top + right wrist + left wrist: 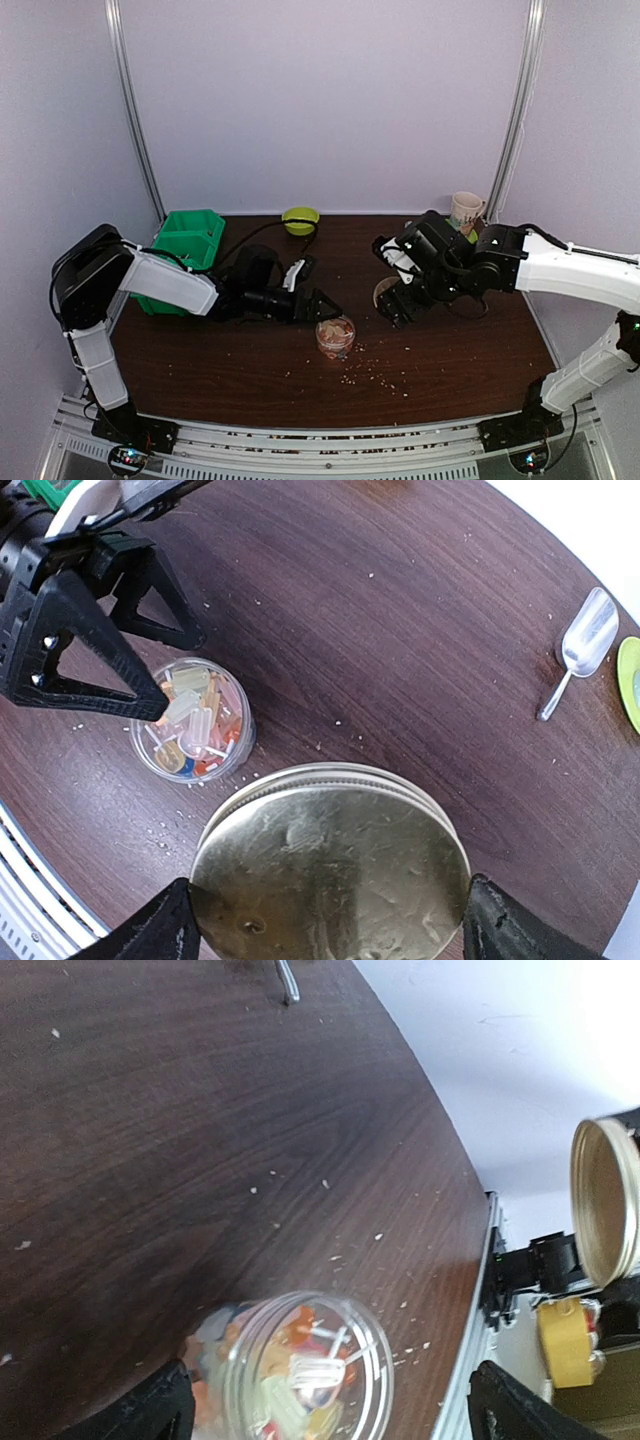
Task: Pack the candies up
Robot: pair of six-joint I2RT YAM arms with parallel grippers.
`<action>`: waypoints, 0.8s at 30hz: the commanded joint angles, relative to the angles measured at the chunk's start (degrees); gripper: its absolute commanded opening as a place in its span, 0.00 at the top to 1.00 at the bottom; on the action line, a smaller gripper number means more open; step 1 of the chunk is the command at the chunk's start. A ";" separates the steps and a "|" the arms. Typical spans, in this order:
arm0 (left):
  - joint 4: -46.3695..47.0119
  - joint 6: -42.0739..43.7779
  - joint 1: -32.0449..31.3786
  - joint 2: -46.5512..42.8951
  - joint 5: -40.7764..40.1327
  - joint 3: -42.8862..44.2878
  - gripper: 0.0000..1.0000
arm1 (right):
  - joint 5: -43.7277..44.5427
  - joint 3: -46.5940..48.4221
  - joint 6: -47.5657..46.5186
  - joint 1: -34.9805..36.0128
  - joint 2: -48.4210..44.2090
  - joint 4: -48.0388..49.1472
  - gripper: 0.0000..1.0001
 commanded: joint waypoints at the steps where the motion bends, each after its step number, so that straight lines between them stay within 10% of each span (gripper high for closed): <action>1: 6.41 13.07 0.36 -5.95 -6.48 -5.92 0.02 | 1.32 2.90 -1.26 -0.30 0.17 -1.01 0.13; 14: 22.28 41.02 0.14 -6.19 -6.09 -19.38 0.02 | 1.26 4.79 -2.41 -0.35 0.35 -1.92 0.13; 24: 33.52 44.78 -0.23 8.06 2.93 -15.22 0.02 | 1.42 6.31 -3.08 -0.35 0.40 -2.94 0.13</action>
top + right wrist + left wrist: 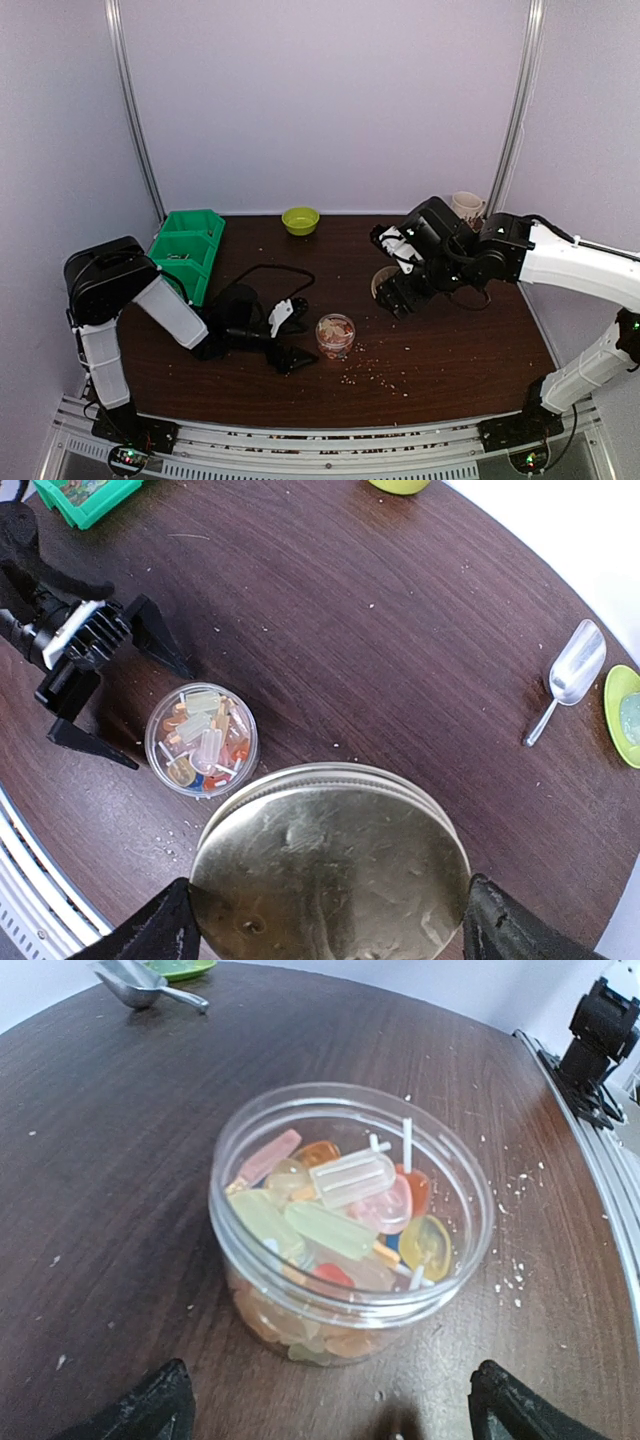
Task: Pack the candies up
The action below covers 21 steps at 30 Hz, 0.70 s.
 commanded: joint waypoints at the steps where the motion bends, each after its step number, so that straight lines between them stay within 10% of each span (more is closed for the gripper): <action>1: 10.62 2.88 -0.36 5.14 4.38 3.42 0.02 | 1.26 2.01 -0.52 -0.29 0.24 -0.92 0.13; 21: 19.83 2.70 -0.65 17.71 8.30 9.33 0.08 | -5.65 2.95 -5.11 0.91 5.37 0.24 0.13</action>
